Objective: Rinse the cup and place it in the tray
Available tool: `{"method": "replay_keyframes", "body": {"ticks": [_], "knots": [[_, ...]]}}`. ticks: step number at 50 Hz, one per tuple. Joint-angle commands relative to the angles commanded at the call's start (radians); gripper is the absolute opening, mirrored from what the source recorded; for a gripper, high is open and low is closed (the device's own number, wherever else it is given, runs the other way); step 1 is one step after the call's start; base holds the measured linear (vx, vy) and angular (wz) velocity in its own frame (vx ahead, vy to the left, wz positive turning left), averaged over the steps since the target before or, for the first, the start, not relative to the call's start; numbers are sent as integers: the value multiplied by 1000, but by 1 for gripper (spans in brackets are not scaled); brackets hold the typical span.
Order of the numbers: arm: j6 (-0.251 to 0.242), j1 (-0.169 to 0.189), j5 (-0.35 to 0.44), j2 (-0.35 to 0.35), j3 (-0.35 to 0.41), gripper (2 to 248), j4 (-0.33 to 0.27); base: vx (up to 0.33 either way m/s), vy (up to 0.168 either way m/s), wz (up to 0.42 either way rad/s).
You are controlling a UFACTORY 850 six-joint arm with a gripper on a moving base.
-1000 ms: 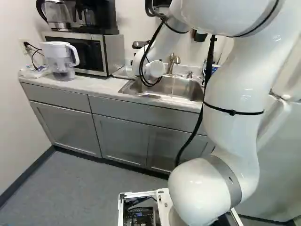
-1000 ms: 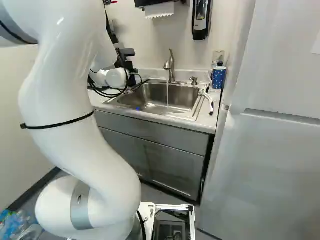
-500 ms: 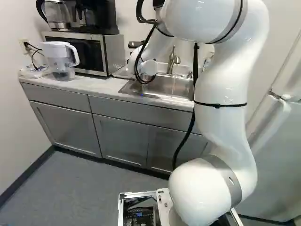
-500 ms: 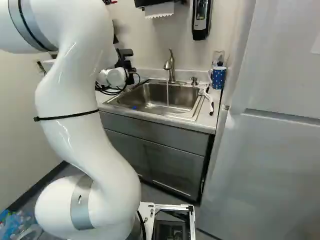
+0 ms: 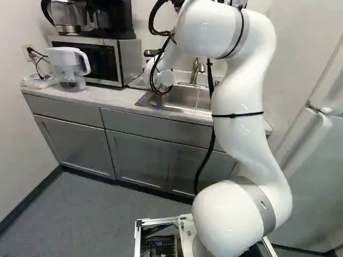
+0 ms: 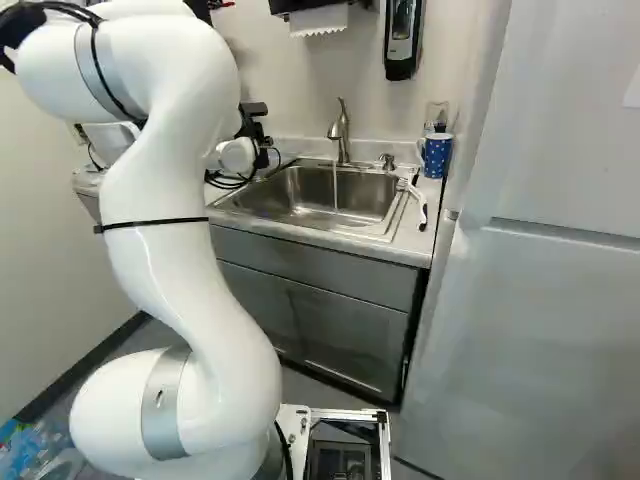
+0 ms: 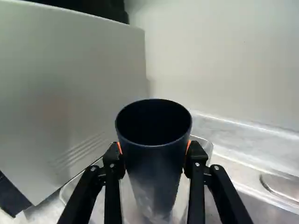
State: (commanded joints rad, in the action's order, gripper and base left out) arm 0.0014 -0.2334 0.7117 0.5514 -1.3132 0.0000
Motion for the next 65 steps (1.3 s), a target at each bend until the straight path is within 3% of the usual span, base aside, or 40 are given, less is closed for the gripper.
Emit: {"method": "replay_keyframes", "body": {"ticks": [9, 58, 59, 63, 64, 65], "knots": [[0, -2, 0, 33, -23, 126, 0, 0, 0, 0], [0, -2, -12, 33, -23, 129, 0, 0, 0, 0], [0, -2, -12, 33, -23, 159, 0, 0, 0, 0], [0, -2, -12, 33, -23, 159, 0, 0, 0, 0], [0, -2, -12, 33, -23, 194, 0, 0, 0, 0], [0, -2, -12, 33, -23, 194, 0, 0, 0, 0]]}}
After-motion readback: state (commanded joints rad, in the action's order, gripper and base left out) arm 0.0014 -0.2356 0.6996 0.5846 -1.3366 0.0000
